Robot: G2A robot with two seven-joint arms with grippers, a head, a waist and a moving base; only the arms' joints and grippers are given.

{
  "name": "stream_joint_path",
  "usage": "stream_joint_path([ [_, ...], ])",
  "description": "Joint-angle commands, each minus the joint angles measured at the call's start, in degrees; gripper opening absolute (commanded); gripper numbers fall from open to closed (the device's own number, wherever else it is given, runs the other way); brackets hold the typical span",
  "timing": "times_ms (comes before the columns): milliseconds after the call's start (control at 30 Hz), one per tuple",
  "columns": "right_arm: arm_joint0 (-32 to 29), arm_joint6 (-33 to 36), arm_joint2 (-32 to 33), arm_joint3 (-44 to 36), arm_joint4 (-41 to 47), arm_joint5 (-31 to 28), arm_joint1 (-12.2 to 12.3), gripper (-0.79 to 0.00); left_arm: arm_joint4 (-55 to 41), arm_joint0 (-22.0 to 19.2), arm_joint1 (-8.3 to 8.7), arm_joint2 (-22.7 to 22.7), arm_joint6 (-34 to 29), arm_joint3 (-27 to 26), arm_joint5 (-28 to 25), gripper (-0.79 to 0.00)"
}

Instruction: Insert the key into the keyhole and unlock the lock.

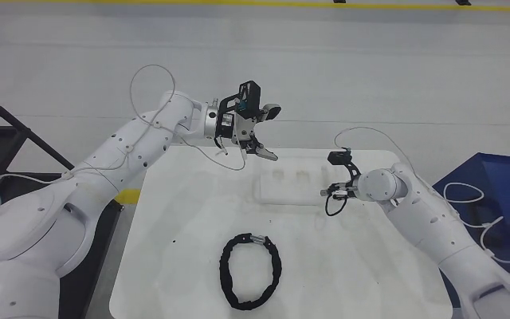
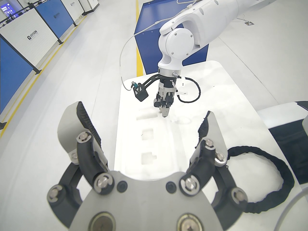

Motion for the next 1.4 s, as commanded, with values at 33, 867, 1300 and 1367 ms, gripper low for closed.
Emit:
stream_joint_path([
  [33,-0.2,0.3,0.3,0.0,-0.3,0.3,-0.1,-0.443,0.0,0.0,0.0,0.0,0.0,0.0,0.0,0.0],
  [867,0.8,0.3,-0.3,5.3,-3.0,2.0,-2.7,-0.708,0.0,0.0,0.0,0.0,0.0,0.0,0.0,0.0],
  [1300,2.4,0.5,-0.4,6.8,-5.0,3.0,-4.1,-0.785,0.0,0.0,0.0,0.0,0.0,0.0,0.0,0.0],
  [1367,2.5,1.3,-0.2,6.1,-5.5,3.2,-4.1,-0.785,0.0,0.0,0.0,0.0,0.0,0.0,0.0,0.0],
])
